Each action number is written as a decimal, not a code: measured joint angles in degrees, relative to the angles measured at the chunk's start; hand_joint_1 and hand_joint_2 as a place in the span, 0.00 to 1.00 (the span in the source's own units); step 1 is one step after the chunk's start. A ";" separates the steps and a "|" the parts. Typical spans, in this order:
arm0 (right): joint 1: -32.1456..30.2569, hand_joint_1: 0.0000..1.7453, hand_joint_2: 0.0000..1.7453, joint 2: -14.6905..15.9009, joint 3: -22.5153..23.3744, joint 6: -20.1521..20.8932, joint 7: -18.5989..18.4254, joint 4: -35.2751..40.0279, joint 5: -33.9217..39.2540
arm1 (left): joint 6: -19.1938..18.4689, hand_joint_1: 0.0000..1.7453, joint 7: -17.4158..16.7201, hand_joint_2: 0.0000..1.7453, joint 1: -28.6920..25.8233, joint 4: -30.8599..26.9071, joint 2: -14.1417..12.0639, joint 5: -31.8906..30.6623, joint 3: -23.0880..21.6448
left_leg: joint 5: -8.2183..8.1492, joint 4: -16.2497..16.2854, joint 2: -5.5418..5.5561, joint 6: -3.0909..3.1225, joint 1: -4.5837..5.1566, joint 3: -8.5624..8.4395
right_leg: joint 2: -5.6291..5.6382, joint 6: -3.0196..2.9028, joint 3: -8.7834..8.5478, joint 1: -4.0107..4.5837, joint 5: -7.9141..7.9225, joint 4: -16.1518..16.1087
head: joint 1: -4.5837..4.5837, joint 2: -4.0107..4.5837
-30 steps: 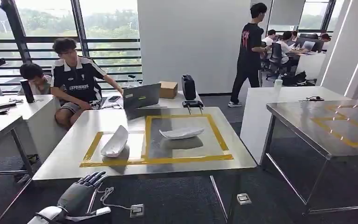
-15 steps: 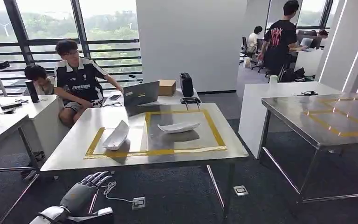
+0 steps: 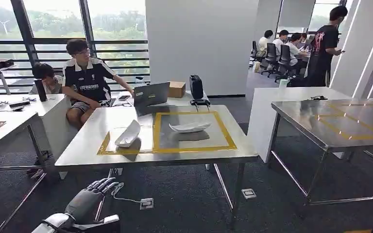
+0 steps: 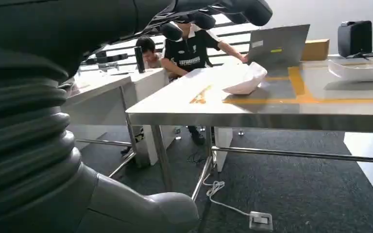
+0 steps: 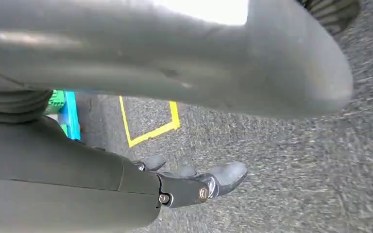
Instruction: Take the parts from the cabinet and place them on the table.
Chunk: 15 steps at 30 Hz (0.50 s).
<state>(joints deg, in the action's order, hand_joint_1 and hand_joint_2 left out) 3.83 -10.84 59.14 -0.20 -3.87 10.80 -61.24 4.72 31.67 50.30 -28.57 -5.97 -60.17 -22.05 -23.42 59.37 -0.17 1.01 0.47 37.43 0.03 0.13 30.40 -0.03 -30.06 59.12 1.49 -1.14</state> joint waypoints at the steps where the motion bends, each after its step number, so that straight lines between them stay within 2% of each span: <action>1: -0.06 0.00 0.00 -0.02 0.02 0.02 0.13 0.00 0.00 | 0.00 0.00 0.11 1.00 0.05 0.07 -0.05 0.04 0.00 | 0.48 -0.24 -0.10 -0.43 -0.13 -0.15 | 0.00 -0.20 0.52 0.34 1.00 0.35 | 0.18 0.00; 3: -0.12 0.00 0.00 0.00 0.02 0.07 0.13 0.00 -0.09 | 0.02 0.00 0.26 1.00 0.09 0.13 0.09 0.26 0.00 | 1.40 -0.51 -0.09 -1.07 -0.33 -0.11 | 0.00 -0.84 0.84 0.68 1.30 -0.03 | 0.13 -0.02; 4: -0.12 0.00 0.00 0.00 0.02 0.09 0.13 0.00 -0.15 | 0.04 0.00 0.37 1.00 0.04 0.15 0.09 0.39 0.00 | 1.87 -0.80 -0.05 -1.47 -0.23 -0.04 | -0.09 -1.33 0.98 0.42 1.93 -0.50 | 0.15 0.00; 5: -0.08 0.00 0.00 -0.02 0.02 0.13 0.13 0.00 -0.15 | 0.07 0.00 0.41 1.00 0.00 0.28 -0.02 0.63 0.00 | 1.26 -0.35 0.03 -1.68 -0.34 0.30 | -0.47 -1.60 1.09 -0.10 2.81 -1.07 | 0.15 0.00; 6: -0.03 0.00 0.00 0.00 0.02 0.24 0.13 0.00 -0.17 | 0.09 0.00 0.42 1.00 0.09 0.39 -0.20 0.70 0.00 | -1.43 1.20 0.20 -2.04 -0.29 1.09 | -0.46 -2.07 1.59 -0.06 3.43 -1.30 | 0.26 0.00; 8: -0.05 0.00 0.00 0.04 0.02 0.41 0.15 0.00 -0.26 | 0.11 0.00 0.48 1.00 0.10 0.57 -0.31 0.74 0.00 | -7.93 9.12 0.19 -2.59 -0.66 3.11 | -0.49 -2.33 2.96 -0.04 4.56 -1.28 | 0.39 0.00; 9: -0.06 0.00 0.00 0.04 0.02 0.55 0.17 0.00 -0.39 | 0.11 0.00 0.48 1.00 -0.04 0.70 -0.31 0.74 0.00 | -10.07 13.31 0.19 -2.87 -0.75 4.05 | -0.51 -2.31 3.79 -0.03 5.15 -1.24 | 0.42 0.00; 10: -0.06 0.00 0.00 0.04 0.02 0.66 0.22 0.00 -0.42 | 0.11 0.00 0.50 1.00 -0.22 0.83 -0.31 0.76 0.00 | -10.44 15.89 0.19 -3.06 -0.82 4.23 | -0.54 -2.24 4.53 -0.04 5.75 -1.20 | 0.37 0.00; 11: -0.07 0.00 0.00 0.04 0.02 0.81 0.24 0.00 -0.42 | 0.11 0.00 0.50 1.00 -0.35 0.94 -0.31 0.79 0.00 | -9.20 16.23 0.18 -3.17 -0.95 3.43 | -0.60 -2.11 5.38 -0.06 6.39 -1.16 | 0.42 0.00; 12: -0.07 0.00 0.00 0.04 0.02 0.96 0.26 0.00 -0.42 | 0.13 0.00 0.50 1.00 -0.38 1.01 -0.33 0.87 0.00 | -7.13 14.39 0.16 -3.25 -1.12 1.59 | -0.65 -1.96 6.25 -0.08 7.00 -1.08 | 0.39 0.00; 13: -0.06 0.00 0.00 0.04 0.02 0.96 0.31 0.00 -0.42 | 0.20 0.00 0.57 1.00 -0.37 1.01 -0.33 0.92 0.00 | -5.22 10.66 0.15 -3.30 -1.29 -1.27 | -0.68 -1.75 7.11 -0.16 7.59 -0.93 | 0.42 0.00; 14: -0.06 0.00 0.00 0.04 0.04 0.96 0.44 0.00 -0.42 | 0.20 0.00 0.57 1.00 -0.34 0.96 -0.33 0.96 0.00 | -4.60 5.67 0.15 -3.39 -1.44 -4.95 | -0.69 -1.45 7.78 -0.24 8.12 -0.70 | 0.39 0.00; 15: -0.05 0.00 0.00 0.11 0.04 0.96 0.57 0.02 -0.44 | 0.24 0.00 0.57 1.00 -0.31 0.79 -0.33 1.03 0.00 | -7.23 0.78 0.18 -3.50 -1.38 -7.89 | -0.67 -0.95 8.36 -0.06 8.55 -0.46 | 0.39 0.00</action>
<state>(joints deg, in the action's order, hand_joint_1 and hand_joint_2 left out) 3.78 -10.73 59.19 0.76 -3.30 10.82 -61.68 4.96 32.24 49.99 -27.78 -6.29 -59.14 -22.05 -30.65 60.15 0.00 -2.49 -0.91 29.53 -0.64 -0.82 38.76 -0.10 -21.52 58.66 1.88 -1.14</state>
